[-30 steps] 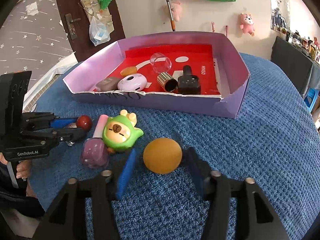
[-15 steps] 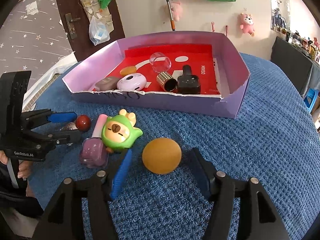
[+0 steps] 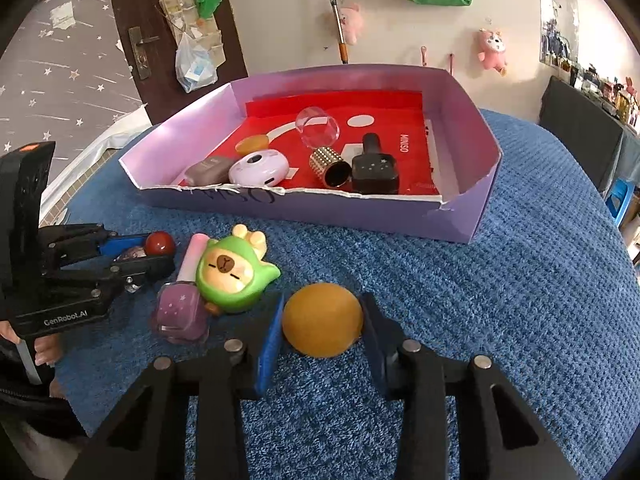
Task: Organize rigid objects
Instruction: 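Lift the glitter nail polish with the left tool while the right tool lifts the puff, then carry the nail polish into the box with the left tool while the right tool carries the puff, then open both tools to release the nail polish and orange puff in the box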
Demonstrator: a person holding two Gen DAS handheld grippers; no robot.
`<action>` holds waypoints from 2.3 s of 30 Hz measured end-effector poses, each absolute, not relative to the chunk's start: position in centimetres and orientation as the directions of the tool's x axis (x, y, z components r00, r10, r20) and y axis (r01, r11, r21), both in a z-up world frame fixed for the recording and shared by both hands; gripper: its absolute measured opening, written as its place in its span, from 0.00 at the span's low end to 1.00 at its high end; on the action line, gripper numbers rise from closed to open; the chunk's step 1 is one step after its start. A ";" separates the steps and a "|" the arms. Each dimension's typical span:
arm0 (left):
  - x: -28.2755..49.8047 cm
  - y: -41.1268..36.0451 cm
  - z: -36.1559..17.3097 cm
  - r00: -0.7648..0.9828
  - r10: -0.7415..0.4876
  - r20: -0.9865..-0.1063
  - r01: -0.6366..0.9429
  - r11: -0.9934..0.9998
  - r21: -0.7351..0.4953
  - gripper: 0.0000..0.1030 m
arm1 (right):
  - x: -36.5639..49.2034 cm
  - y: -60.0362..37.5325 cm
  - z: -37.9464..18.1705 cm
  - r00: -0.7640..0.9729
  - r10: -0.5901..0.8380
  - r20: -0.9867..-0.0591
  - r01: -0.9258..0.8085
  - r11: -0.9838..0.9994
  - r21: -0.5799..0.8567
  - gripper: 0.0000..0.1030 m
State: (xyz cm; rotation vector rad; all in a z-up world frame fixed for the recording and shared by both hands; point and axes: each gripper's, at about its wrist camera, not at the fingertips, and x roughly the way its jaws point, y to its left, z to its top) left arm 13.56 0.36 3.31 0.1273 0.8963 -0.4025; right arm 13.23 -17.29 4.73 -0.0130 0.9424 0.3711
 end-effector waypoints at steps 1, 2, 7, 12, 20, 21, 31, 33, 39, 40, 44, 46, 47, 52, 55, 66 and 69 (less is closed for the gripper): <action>13.5 0.4 3.4 0.554 -0.292 -0.779 0.393 0.917 -0.065 0.27 | 13.1 -17.3 4.8 0.534 0.308 -0.787 -0.318 0.936 0.150 0.39; 13.5 0.4 3.4 0.550 -0.300 -0.779 0.397 0.915 -0.072 0.27 | 13.0 -17.3 5.0 0.541 0.309 -0.782 -0.319 0.936 0.149 0.39; 13.1 0.4 4.3 0.563 -0.315 -0.764 0.400 0.913 -0.081 0.27 | 12.8 -17.5 5.8 0.562 0.310 -0.767 -0.316 0.937 0.148 0.39; 13.8 1.1 8.0 0.608 -0.339 -0.718 0.395 0.913 -0.096 0.27 | 13.0 -17.6 7.2 0.580 0.322 -0.749 -0.327 0.933 0.148 0.39; 20.6 1.0 11.8 0.633 -0.245 -0.734 0.374 0.927 0.012 0.27 | 19.2 -16.5 12.8 0.637 0.305 -0.708 -0.371 0.926 0.066 0.39; 21.5 1.0 11.8 0.628 -0.231 -0.744 0.371 0.928 0.025 0.27 | 20.5 -16.4 13.1 0.636 0.295 -0.713 -0.367 0.929 0.058 0.39; 28.6 0.4 8.7 0.516 -0.087 -0.852 0.367 0.921 0.129 0.27 | 31.9 -16.1 10.0 0.492 0.189 -0.850 -0.343 0.939 0.010 0.39; 29.4 0.3 7.6 0.486 -0.065 -0.871 0.376 0.916 0.141 0.27 | 33.0 -16.2 9.1 0.465 0.171 -0.869 -0.341 0.940 0.003 0.39; 30.4 0.5 6.7 0.451 -0.040 -0.892 0.374 0.915 0.149 0.27 | 34.7 -15.7 7.4 0.415 0.129 -0.901 -0.351 0.936 -0.028 0.39; 30.5 0.5 6.7 0.446 -0.040 -0.894 0.374 0.916 0.146 0.27 | 34.9 -15.6 7.2 0.410 0.121 -0.904 -0.354 0.935 -0.035 0.39; 30.6 0.4 6.1 0.425 -0.024 -0.905 0.378 0.913 0.153 0.27 | 35.6 -15.2 6.5 0.390 0.099 -0.915 -0.363 0.930 -0.054 0.39; 30.8 0.5 5.6 0.414 -0.009 -0.910 0.376 0.912 0.162 0.27 | 35.8 -14.9 6.0 0.376 0.087 -0.922 -0.370 0.927 -0.064 0.39; 30.9 0.4 5.4 0.408 -0.006 -0.913 0.375 0.913 0.161 0.27 | 35.8 -14.8 5.8 0.371 0.086 -0.925 -0.372 0.926 -0.063 0.39; 31.4 0.0 5.6 0.401 -0.009 -0.916 0.368 0.917 0.152 0.28 | 36.2 -14.8 5.2 0.353 0.068 -0.933 -0.364 0.929 -0.070 0.39; 31.5 0.0 5.6 0.400 -0.008 -0.916 0.366 0.918 0.151 0.28 | 36.4 -14.8 5.1 0.346 0.064 -0.936 -0.360 0.930 -0.069 0.39; 32.6 0.6 5.7 0.398 0.005 -0.917 0.346 0.925 0.156 0.28 | 36.6 -14.6 4.8 0.336 0.056 -0.940 -0.360 0.930 -0.074 0.39; 32.7 0.6 5.9 0.408 0.006 -0.913 0.342 0.926 0.159 0.28 | 36.7 -14.6 4.8 0.337 0.057 -0.940 -0.360 0.930 -0.073 0.39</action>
